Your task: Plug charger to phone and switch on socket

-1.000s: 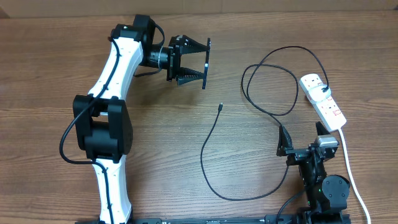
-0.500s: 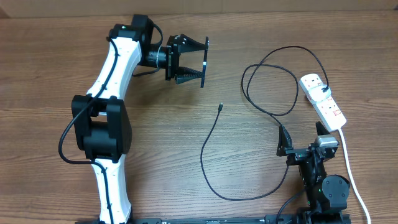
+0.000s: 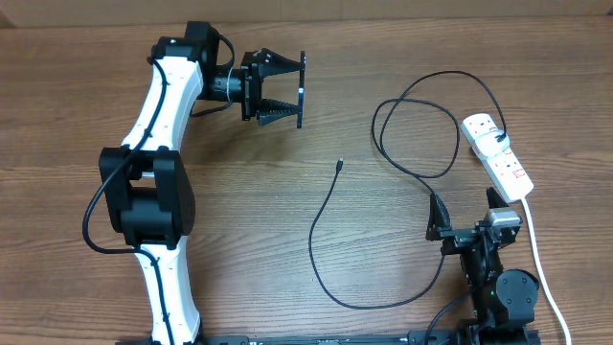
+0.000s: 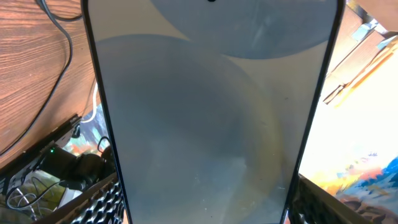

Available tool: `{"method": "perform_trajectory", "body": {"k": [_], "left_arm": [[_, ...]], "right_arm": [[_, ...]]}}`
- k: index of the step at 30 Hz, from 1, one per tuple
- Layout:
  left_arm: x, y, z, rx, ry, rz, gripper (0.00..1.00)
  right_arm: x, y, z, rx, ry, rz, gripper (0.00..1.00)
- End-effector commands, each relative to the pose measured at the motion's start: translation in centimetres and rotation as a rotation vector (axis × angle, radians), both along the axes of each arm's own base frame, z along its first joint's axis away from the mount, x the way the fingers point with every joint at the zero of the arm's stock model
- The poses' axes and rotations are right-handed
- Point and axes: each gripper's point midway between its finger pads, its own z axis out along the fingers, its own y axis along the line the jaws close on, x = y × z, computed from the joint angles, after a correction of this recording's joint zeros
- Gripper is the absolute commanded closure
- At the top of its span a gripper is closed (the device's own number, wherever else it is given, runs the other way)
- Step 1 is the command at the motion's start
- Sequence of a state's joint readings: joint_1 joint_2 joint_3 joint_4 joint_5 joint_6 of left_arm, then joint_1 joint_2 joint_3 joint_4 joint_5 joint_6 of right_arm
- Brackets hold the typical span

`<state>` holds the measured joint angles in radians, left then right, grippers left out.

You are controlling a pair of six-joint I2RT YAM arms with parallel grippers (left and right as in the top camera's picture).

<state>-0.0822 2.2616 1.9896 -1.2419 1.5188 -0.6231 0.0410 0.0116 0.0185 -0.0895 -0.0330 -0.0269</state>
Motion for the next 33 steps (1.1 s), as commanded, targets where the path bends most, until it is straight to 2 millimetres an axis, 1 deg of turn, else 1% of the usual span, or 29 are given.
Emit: {"method": "perform_trajectory", "body": {"k": [1, 11, 17, 33], "left_arm": [[0.46, 0.32, 1.5, -0.062, -0.008, 0.004, 0.28], [0.5, 0.43, 1.51, -0.062, -0.005, 0.007, 0.28], [0.44, 0.44, 1.51, -0.06, 0.028, 0.008, 0.28], [0.46, 0.44, 1.51, -0.06, 0.024, 0.008, 0.28]], "right_arm": [[0.01, -0.03, -0.18, -0.004, -0.004, -0.004, 0.0], [0.02, -0.03, -0.17, -0.005, -0.005, -0.004, 0.0], [0.01, -0.03, -0.18, -0.005, -0.004, -0.004, 0.0], [0.01, -0.03, -0.18, -0.004, -0.004, -0.004, 0.0]]}}
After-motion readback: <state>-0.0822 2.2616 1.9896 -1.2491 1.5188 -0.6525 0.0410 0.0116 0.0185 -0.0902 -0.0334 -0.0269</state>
